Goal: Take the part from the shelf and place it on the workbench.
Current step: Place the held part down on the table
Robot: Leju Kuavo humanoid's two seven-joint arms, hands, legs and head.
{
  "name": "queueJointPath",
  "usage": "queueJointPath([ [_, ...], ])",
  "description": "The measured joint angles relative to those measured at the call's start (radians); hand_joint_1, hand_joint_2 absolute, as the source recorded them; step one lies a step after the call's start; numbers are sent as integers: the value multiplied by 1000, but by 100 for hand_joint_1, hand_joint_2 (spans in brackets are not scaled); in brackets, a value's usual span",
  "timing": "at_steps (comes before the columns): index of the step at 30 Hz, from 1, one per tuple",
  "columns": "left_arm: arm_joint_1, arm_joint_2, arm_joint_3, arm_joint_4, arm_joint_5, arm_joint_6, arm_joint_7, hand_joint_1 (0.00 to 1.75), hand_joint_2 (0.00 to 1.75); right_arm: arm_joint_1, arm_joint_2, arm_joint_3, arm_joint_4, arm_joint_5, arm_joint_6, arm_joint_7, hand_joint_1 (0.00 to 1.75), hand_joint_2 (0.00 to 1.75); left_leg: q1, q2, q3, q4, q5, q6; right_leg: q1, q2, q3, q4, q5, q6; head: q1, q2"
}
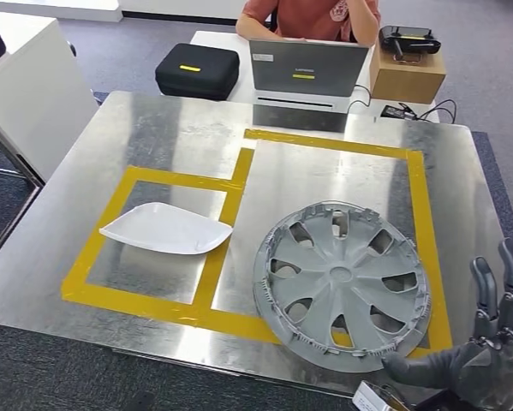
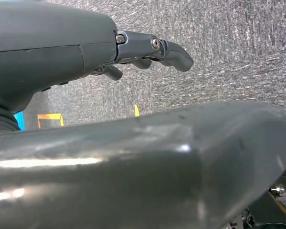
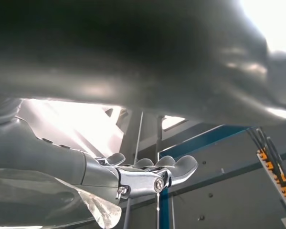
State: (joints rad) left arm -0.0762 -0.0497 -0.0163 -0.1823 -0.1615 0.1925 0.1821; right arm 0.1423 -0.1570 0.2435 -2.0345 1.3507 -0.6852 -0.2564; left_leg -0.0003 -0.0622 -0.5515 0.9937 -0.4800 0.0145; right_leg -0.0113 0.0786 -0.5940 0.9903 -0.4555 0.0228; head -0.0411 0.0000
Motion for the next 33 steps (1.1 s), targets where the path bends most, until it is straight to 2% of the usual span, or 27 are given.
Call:
queueJointPath([
  [6, 1, 0, 1, 0, 2, -6, -5, 0, 0, 18, 24, -42, -9, -18, 0, -39, 0, 0, 0, 0, 0, 0, 0, 0, 0, 0, 0, 0, 0, 0, 0, 0],
  [19, 3, 0, 7, 0, 4, -11, -4, 0, 0, 32, 46, -67, -9, -21, 0, -46, 0, 0, -4, 0, 0, 4, -2, 3, -4, 0, 0, 0, 1, 2, 0, 0],
  [22, 3, 1, 7, 0, 4, -8, -3, 0, 0, 36, 49, -68, -9, -23, 0, -46, 0, 0, -6, 0, -1, 8, -4, 6, -5, 1, 1, -1, 1, 6, 0, 0],
  [25, 3, 0, 7, 0, 4, -3, -2, 0, 0, 39, 50, -69, -9, -27, 0, -46, 0, 0, -4, 6, 1, 2, 7, 16, -7, 2, 1, -3, 5, 16, 0, 0],
  [26, 3, 0, 8, 0, 4, -2, -2, 0, 0, 40, 50, -70, -9, -29, 0, -46, 0, 0, -1, 12, 2, -4, 14, 21, -5, -10, -5, 6, -6, 19, 1, 0],
  [27, 4, -1, 8, 0, 4, 0, -1, 0, 0, 40, 50, -71, -9, -31, 0, -45, 0, 0, 2, 18, 1, -11, 19, 25, -4, -27, -17, 31, -30, 21, 2, 0],
  [29, 7, -1, 8, 1, 4, 3, 0, 0, 0, 41, 50, -74, -8, -34, 0, -44, 0, 0, 5, 33, -4, -16, 26, 30, -4, -62, -61, 143, -107, 26, 5, 0],
  [30, 10, 0, 9, 1, 4, 4, 0, 0, 0, 41, 50, -74, -8, -34, 0, -43, 0, 0, 5, 40, -8, -15, 27, 30, -7, -68, -85, 211, -143, 30, 5, 0],
  [31, 12, 0, 9, 2, 4, 4, 0, 0, 0, 43, 50, -75, -7, -35, 0, -43, 0, 0, 6, 47, -12, -14, 29, 28, -9, -71, -98, 261, -163, 34, 5, 0],
  [32, 14, 0, 10, 2, 4, 4, 0, 0, 0, 44, 50, -75, -7, -35, 0, -42, 0, 0, 7, 53, -17, -12, 31, 25, -12, -72, -94, 276, -165, 37, 5, 0],
  [33, 14, -1, 11, 3, 4, 4, 1, 0, 0, 45, 50, -76, -6, -35, 0, -41, 0, 0, 10, 56, -21, -9, 33, 21, -15, -74, -69, 250, -149, 41, 5, 0],
])
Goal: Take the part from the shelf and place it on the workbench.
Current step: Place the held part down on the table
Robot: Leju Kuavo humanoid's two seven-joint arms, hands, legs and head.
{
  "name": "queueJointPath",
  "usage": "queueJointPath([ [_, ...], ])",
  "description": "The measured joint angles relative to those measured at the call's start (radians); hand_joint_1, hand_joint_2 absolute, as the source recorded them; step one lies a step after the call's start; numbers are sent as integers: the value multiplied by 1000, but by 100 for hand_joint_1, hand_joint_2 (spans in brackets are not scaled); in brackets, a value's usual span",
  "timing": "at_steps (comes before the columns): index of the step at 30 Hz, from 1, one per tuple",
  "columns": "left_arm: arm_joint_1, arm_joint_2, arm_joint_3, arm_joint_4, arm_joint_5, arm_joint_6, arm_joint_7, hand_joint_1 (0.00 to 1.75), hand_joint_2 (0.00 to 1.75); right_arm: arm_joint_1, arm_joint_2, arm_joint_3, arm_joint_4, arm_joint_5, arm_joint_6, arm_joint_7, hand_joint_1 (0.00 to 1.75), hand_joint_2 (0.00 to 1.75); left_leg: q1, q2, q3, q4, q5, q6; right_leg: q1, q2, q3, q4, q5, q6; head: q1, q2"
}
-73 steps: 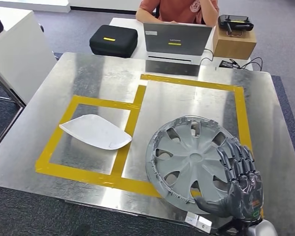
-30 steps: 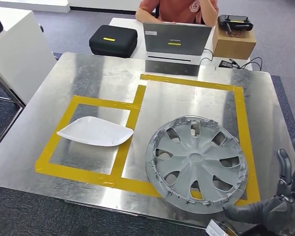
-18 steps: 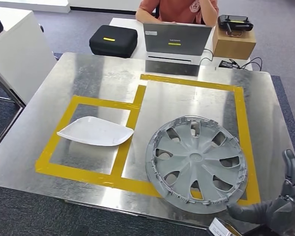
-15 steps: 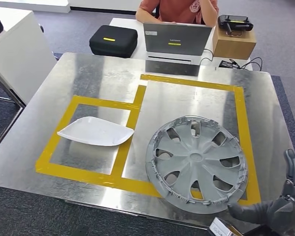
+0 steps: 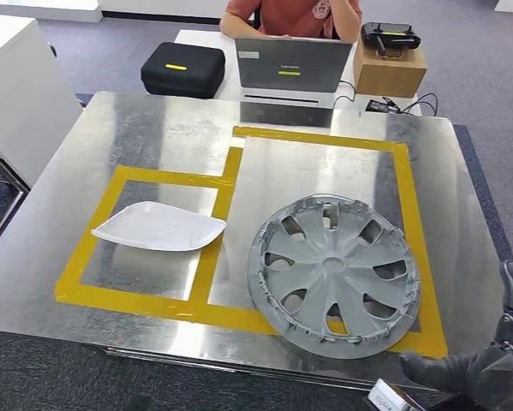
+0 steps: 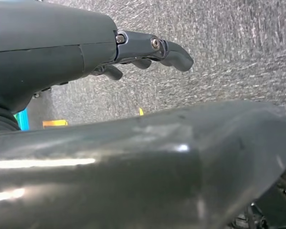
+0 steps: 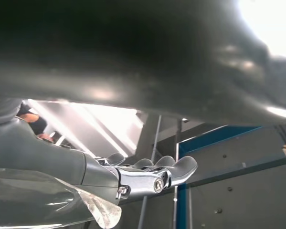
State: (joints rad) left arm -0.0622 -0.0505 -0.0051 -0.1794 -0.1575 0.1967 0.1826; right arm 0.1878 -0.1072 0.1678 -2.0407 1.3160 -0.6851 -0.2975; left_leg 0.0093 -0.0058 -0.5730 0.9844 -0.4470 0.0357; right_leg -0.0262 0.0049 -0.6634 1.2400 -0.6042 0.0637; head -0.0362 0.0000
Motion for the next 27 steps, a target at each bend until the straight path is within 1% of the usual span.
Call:
queueJointPath([
  [1, 0, 0, 1, 0, 0, 0, 0, 0, 0, 1, 0, 0, 0, 0, 0, 1, 0, 0, 3, 2, -4, 3, 2, -5, -4, -3, 45, -64, 27, 4, 0, 0],
  [2, -1, 0, 3, 0, 0, 0, 0, 0, 0, 1, 0, 0, 0, 0, 0, 2, 0, 0, 5, 3, -9, 8, 3, -10, -7, -5, 95, -143, 46, 8, 0, 0],
  [3, -2, 0, 4, 0, 0, 0, 0, 0, 0, 1, 0, 0, 0, 0, 0, 3, 0, 0, 5, 3, -13, 12, 5, -18, -7, -3, 136, -203, 62, 7, -1, 0],
  [4, -2, 0, 4, 1, 0, 1, 1, 0, 0, 2, 0, -1, 0, -1, 0, 4, 0, 0, 5, 2, -16, 16, 7, -26, -7, -1, 161, -242, 69, 4, -1, 0],
  [5, -2, 1, 5, 1, 0, 1, 1, 0, 0, 2, 0, -1, 0, -1, 0, 5, 0, 0, 4, 2, -19, 18, 10, -33, -5, 2, 167, -254, 68, -2, -3, 0],
  [6, -2, 1, 5, 1, 0, 1, 1, 0, 0, 4, 0, -1, 1, -1, 0, 6, 0, 0, 4, 1, -22, 20, 14, -40, -3, 6, 163, -250, 72, -12, -4, 0],
  [7, 0, 1, 5, 1, 0, 1, 2, 0, 0, 5, 0, -1, 1, -1, 0, 8, 0, 0, 5, 0, -24, 21, 17, -47, -4, 5, 156, -250, 73, -20, -5, 0],
  [9, 2, 2, 5, 2, 0, 2, 4, 0, 0, 5, 0, -1, 2, -1, 0, 10, 0, 0, 8, 0, -32, 28, 6, -56, -4, 2, 148, -250, 80, -38, -7, 0],
  [10, 2, 2, 5, 3, 0, 2, 4, 0, 0, 5, 0, -2, 2, -1, 0, 10, 0, 0, 9, 0, -35, 32, 0, -58, -5, 1, 145, -250, 84, -44, -8, 0],
  [11, 2, 2, 5, 3, 0, 2, 4, 0, 0, 5, 0, -2, 2, -1, 0, 11, 0, 0, 9, 0, -37, 35, -7, -59, -5, 0, 147, -250, 86, -46, -8, 0],
  [13, 2, 2, 5, 3, 0, 2, 4, 0, 0, 5, 0, -2, 2, -1, 0, 11, 0, 0, 9, 1, -37, 36, -9, -59, -5, 0, 146, -250, 86, -46, -8, 0],
  [14, 2, 2, 5, 3, 0, 2, 4, 0, 0, 5, 0, -2, 2, -1, 0, 11, 0, 0, 9, 1, -40, 46, -21, -59, -5, 0, 143, -250, 87, -48, -9, 0],
  [15, 2, 2, 5, 3, 0, 2, 5, 0, 0, 5, 0, -2, 2, -1, 0, 12, 0, 0, 9, 1, -52, 87, -58, -60, -3, -1, 137, -250, 92, -51, -12, 0],
  [16, 2, 2, 5, 3, 1, 2, 5, 0, 0, 6, 0, -2, 4, -1, 0, 13, 0, 0, 7, 1, -51, 143, -91, -57, 3, -2, 119, -248, 104, -56, -15, 0],
  [17, 2, 1, 5, 3, 1, 2, 6, 0, 0, 7, 0, -2, 5, -2, 0, 14, 0, 0, 4, 1, -31, 169, -112, -51, 10, -3, 100, -246, 119, -60, -17, 0],
  [18, 1, 1, 5, 3, 1, 2, 6, 0, 0, 8, 0, -2, 7, -3, 0, 15, 0, 0, 0, 1, 7, 162, -121, -41, 17, -4, 82, -244, 133, -63, -18, 0],
  [19, 0, 1, 5, 3, 0, 2, 6, 0, 0, 8, 0, -3, 9, -4, 0, 16, 0, 0, -5, 1, 62, 109, -110, -29, 24, -5, 67, -242, 146, -62, -18, 0],
  [20, -1, 2, 5, 3, 0, 2, 6, 0, 0, 8, 0, -3, 9, -6, 0, 17, 0, 0, -9, 1, 103, 42, -103, -21, 26, -5, 64, -242, 152, -59, -18, 0],
  [21, -2, 2, 5, 3, 0, 2, 6, 0, 0, 8, 0, -3, 9, -6, 0, 20, 0, 0, -13, 1, 125, 2, -105, -16, 25, -6, 62, -243, 159, -53, -18, 0],
  [22, -3, 3, 5, 3, 0, 2, 6, 0, 0, 8, 0, -3, 9, -6, 0, 22, 0, 0, -15, 0, 130, -14, -107, -14, 25, -7, 60, -244, 166, -47, -19, 0],
  [23, -3, 3, 5, 3, 0, 2, 7, 0, 0, 9, 0, -3, 10, -6, 0, 24, 0, 0, -16, 0, 125, -17, -100, -12, 23, -7, 59, -246, 174, -39, -19, 0],
  [24, -3, 2, 6, 3, 0, 2, 7, 0, 0, 9, -1, -3, 11, -7, 0, 27, 0, 0, -15, 3, 118, -21, -90, -8, 22, -6, 55, -245, 174, -33, -20, 0],
  [25, -3, 2, 6, 4, 0, 3, 8, 0, 0, 9, -1, -3, 13, -7, 0, 30, 0, 0, -13, 5, 110, -25, -79, -2, 22, -5, 45, -235, 158, -28, -20, 0],
  [26, -4, 1, 6, 4, 0, 3, 9, 0, 0, 9, -2, -2, 15, -8, 0, 36, 0, 0, -11, 7, 98, -29, -66, 3, 21, -5, 32, -209, 126, -23, -18, 0],
  [27, -5, 1, 6, 5, 0, 3, 10, 0, 0, 9, -3, -2, 18, -9, 0, 44, 0, 0, -9, 9, 86, -30, -55, 7, 19, -4, 14, -161, 78, -19, -17, 0],
])
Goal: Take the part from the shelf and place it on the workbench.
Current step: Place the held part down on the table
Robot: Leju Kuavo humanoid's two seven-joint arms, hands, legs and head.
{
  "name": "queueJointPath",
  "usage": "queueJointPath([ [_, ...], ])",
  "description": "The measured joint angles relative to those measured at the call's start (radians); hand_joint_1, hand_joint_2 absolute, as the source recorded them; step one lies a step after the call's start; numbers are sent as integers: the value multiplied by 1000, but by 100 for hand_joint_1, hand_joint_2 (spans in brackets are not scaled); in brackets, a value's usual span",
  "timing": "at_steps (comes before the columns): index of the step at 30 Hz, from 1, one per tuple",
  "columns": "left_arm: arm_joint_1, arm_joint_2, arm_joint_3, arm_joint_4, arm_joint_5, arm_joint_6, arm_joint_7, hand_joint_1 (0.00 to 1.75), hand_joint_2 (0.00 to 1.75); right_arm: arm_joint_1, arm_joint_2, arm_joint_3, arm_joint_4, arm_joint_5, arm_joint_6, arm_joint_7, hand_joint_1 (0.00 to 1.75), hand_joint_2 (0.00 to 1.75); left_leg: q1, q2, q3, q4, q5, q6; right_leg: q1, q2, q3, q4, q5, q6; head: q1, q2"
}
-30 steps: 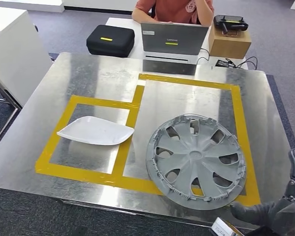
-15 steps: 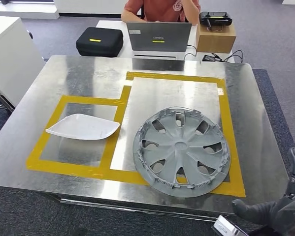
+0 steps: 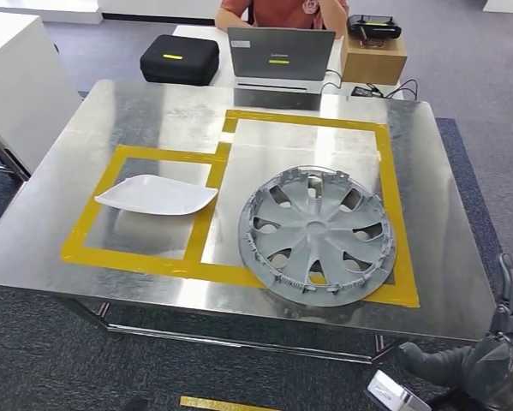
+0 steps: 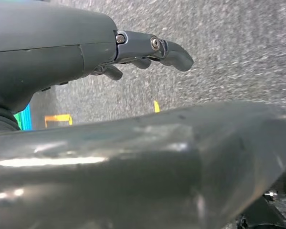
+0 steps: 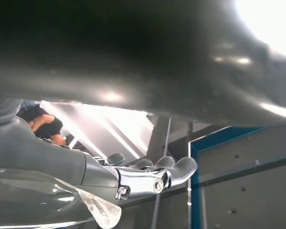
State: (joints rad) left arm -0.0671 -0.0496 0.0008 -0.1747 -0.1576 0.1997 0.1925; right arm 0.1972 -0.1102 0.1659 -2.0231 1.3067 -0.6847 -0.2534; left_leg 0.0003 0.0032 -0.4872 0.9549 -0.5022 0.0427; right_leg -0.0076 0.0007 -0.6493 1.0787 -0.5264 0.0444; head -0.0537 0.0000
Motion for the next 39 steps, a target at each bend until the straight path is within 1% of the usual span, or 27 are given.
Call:
queueJointPath([
  [2, 0, -1, 0, 0, 0, 0, 0, 0, 0, 0, -4, 1, 7, -4, 0, 17, 0, 0, -1, 1, -28, 3, 19, 3, -3, 0, -33, 130, -83, 8, 2, 0],
  [3, 0, -1, 0, 0, 0, 0, 0, 0, 0, 0, -7, 2, 11, -6, 0, 23, 0, 0, -1, 2, -43, 6, 29, 2, -4, 0, -37, 180, -93, 11, 2, 0],
  [4, 0, -1, 0, 0, 0, 0, 0, 0, 0, 0, -9, 2, 14, -7, 0, 26, 0, 0, -1, 2, -57, 8, 38, 0, -4, -1, -27, 198, -79, 13, 2, 0],
  [5, 0, -1, 0, 0, 0, 0, 0, 0, 0, 0, -12, 2, 17, -7, 0, 28, 0, 0, -1, 3, -70, 12, 46, -2, -5, -1, 2, 179, -50, 14, 2, 0],
  [7, -1, -2, 0, 0, 0, 0, 0, 0, 0, -1, -15, 3, 19, -8, 0, 30, 0, 0, -1, 3, -92, 22, 59, -8, -5, -1, 106, 46, -8, 13, 2, 0],
  [9, -1, -2, 0, 0, 0, 0, 0, 0, 0, -3, -16, 4, 20, -8, 0, 31, 0, 0, -3, 1, -107, 34, 71, -18, -3, 1, 197, -89, -19, 5, 1, 0],
  [10, -1, -2, 0, 0, 0, 0, 0, 0, 0, -3, -16, 4, 20, -8, 0, 32, 0, 0, -4, 1, -112, 36, 79, -24, 0, 2, 215, -121, -29, -1, 2, 0],
  [12, 0, -1, 0, 1, 0, 0, 1, 0, 0, -2, -17, 5, 23, -10, 0, 40, 0, 0, -2, 0, -120, 39, 89, -36, 1, 1, 201, -131, -24, -17, 3, 0],
  [13, 1, 0, 0, 1, 0, 0, 1, 0, 0, -2, -18, 6, 25, -12, 0, 50, 0, 0, -1, -1, -126, 47, 75, -42, 0, -1, 190, -131, -16, -27, 2, 0],
  [14, 2, 1, 0, 2, 0, 0, 2, 0, 0, -3, -19, 8, 28, -15, 0, 64, 0, 0, 0, -1, -135, 71, 43, -47, -2, -4, 181, -133, -6, -37, 1, 0],
  [17, 4, 0, 0, 2, 0, 0, 3, 0, 0, -2, -32, 12, 50, -18, 0, 123, 0, 0, 4, -2, -173, 242, -98, -58, -1, -8, 153, -128, 23, -52, -3, 0],
  [18, 4, 0, 1, 2, 0, 0, 2, 0, 0, -1, -36, 12, 63, -19, 0, 147, 0, 0, 5, -2, -178, 293, -117, -60, 0, -9, 138, -125, 33, -52, -4, 0],
  [19, 4, 0, 1, 2, 0, -1, 0, 0, 0, 2, -40, 12, 78, -21, 0, 168, 0, 0, 5, -2, -171, 316, -112, -60, 1, -10, 123, -122, 41, -52, -4, 0],
  [20, 4, 0, 2, 2, 1, -1, -2, 0, 0, 6, -42, 12, 92, -25, 0, 185, 0, 0, 5, -2, -148, 301, -88, -58, 2, -10, 109, -119, 49, -50, -4, 0],
  [22, 4, 0, 4, 2, 2, -1, -5, 0, 0, 17, -44, 10, 123, -41, 0, 216, 0, 0, 4, -2, -59, 174, -33, -49, 3, -10, 88, -116, 64, -45, -4, 0],
  [24, 3, 0, 7, 2, 5, 0, -7, 0, 0, 30, -48, 6, 165, -80, 1, 250, 0, 0, 1, -3, 22, 35, -20, -38, 5, -11, 74, -114, 79, -36, -3, 0],
  [26, 4, 0, 10, 2, 11, 3, -8, 0, 0, 43, -52, 2, 232, -172, 5, 279, 0, 0, -4, -5, 45, -16, -25, -30, 5, -13, 67, -117, 94, -21, -3, 0],
  [28, 5, -1, 16, 2, 16, 5, -8, 0, 0, 56, -55, -2, 320, -292, 7, 279, 0, 0, -1, -4, 38, -25, -11, -17, 3, -13, 59, -115, 89, -7, -3, 0],
  [29, 6, 0, 18, 2, 18, 6, -9, 0, 0, 60, -56, -4, 362, -336, 5, 268, 0, 0, 1, -2, 31, -28, -2, -10, 2, -10, 49, -97, 67, -2, -1, 0],
  [30, 6, 0, 21, 2, 19, 8, -9, 0, 0, 63, -58, -6, 403, -365, 3, 258, 0, 0, 3, 0, 22, -29, 7, -4, 1, -8, 32, -56, 28, 2, 1, 0],
  [32, 6, 1, 24, 2, 19, 9, -9, 0, 0, 67, -59, -8, 468, -385, 2, 245, 0, 0, 0, 2, -3, -19, 19, 3, -2, -4, -10, 82, -62, 10, 5, 0],
  [33, 6, 1, 25, 2, 19, 10, -9, 0, 0, 68, -60, -8, 493, -387, 1, 244, 0, 0, -1, 3, -17, -12, 24, 3, -3, -4, -25, 146, -87, 13, 5, 0],
  [34, 6, 0, 26, 2, 19, 10, -9, 0, 0, 69, -60, -9, 512, -388, 1, 243, 0, 0, -2, 3, -30, -5, 29, 3, -3, -4, -26, 181, -90, 15, 5, 0],
  [35, 6, 0, 27, 2, 19, 10, -9, 0, 0, 69, -60, -9, 528, -389, 1, 243, 0, 0, -2, 4, -44, 4, 33, 3, -4, -4, -8, 176, -73, 16, 6, 0],
  [36, 6, 0, 29, 2, 19, 10, -9, 0, 0, 69, -60, -9, 539, -389, 1, 242, 0, 0, -2, 4, -57, 13, 36, 1, -5, -4, 29, 130, -44, 16, 6, 0],
  [37, 5, 0, 29, 2, 19, 10, -9, 0, 0, 68, -60, -10, 548, -390, 1, 242, 0, 0, -2, 4, -68, 22, 39, -2, -5, -4, 77, 59, -21, 15, 6, 0],
  [39, 5, 0, 31, 2, 19, 11, -9, 0, 0, 66, -60, -10, 561, -402, 11, 247, 0, 0, -5, 3, -85, 35, 47, -10, -4, -1, 165, -74, -8, 10, 4, 0],
])
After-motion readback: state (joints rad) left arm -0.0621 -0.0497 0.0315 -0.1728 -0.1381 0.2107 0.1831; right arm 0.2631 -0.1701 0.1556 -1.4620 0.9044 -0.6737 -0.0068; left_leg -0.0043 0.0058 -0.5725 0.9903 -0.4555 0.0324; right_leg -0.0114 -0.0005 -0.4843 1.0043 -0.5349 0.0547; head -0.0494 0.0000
